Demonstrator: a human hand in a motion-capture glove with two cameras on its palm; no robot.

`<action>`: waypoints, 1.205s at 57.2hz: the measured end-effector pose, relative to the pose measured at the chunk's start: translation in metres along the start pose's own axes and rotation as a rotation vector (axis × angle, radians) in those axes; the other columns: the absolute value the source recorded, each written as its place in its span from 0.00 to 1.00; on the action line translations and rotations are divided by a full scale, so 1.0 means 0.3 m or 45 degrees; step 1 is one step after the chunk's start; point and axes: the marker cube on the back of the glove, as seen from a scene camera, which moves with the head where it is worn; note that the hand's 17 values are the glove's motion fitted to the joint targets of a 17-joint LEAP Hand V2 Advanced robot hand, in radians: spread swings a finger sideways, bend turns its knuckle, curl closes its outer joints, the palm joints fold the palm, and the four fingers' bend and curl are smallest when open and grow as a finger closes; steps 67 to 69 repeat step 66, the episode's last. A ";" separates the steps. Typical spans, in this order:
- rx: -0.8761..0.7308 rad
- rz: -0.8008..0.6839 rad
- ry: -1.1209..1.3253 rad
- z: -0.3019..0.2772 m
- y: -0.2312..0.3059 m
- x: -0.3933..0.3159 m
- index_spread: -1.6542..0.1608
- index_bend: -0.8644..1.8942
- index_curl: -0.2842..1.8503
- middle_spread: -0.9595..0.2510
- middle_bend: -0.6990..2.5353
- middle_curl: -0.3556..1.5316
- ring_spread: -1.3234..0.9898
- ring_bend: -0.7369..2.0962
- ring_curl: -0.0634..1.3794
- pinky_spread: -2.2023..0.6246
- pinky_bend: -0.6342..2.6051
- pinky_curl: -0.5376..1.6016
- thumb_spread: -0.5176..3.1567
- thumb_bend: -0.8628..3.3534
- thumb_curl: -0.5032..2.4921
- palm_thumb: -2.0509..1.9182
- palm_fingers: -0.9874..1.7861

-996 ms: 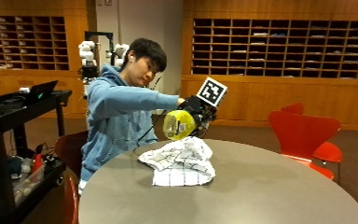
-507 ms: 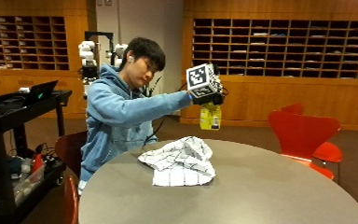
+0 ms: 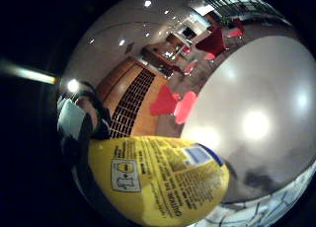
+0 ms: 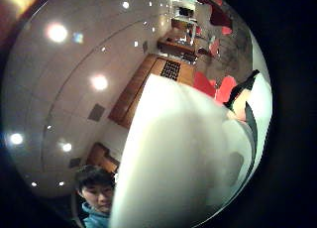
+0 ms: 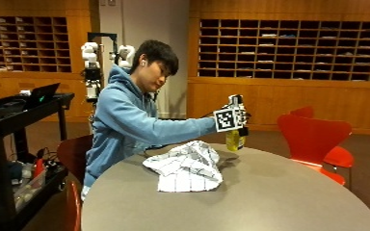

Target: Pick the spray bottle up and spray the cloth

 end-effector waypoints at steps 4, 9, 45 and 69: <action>0.043 0.029 0.018 0.066 -0.021 0.061 0.79 0.46 0.38 0.66 0.39 0.45 0.49 0.48 0.36 0.69 0.31 0.43 0.18 0.20 0.43 0.75 0.85; 0.083 0.045 0.039 0.099 -0.043 0.110 0.79 0.46 0.38 0.66 0.39 0.45 0.49 0.47 0.36 0.69 0.31 0.43 0.18 0.20 0.43 0.75 0.85; -0.304 0.028 -0.127 0.006 0.072 0.019 0.77 0.34 0.31 0.68 0.31 0.41 0.51 0.43 0.33 0.76 0.31 0.43 0.32 0.19 0.39 0.71 0.63; -0.154 -0.133 0.179 -0.233 0.263 -0.057 0.74 0.37 0.27 0.71 0.28 0.39 0.53 0.40 0.29 0.80 0.31 0.42 0.38 0.20 0.34 0.68 0.60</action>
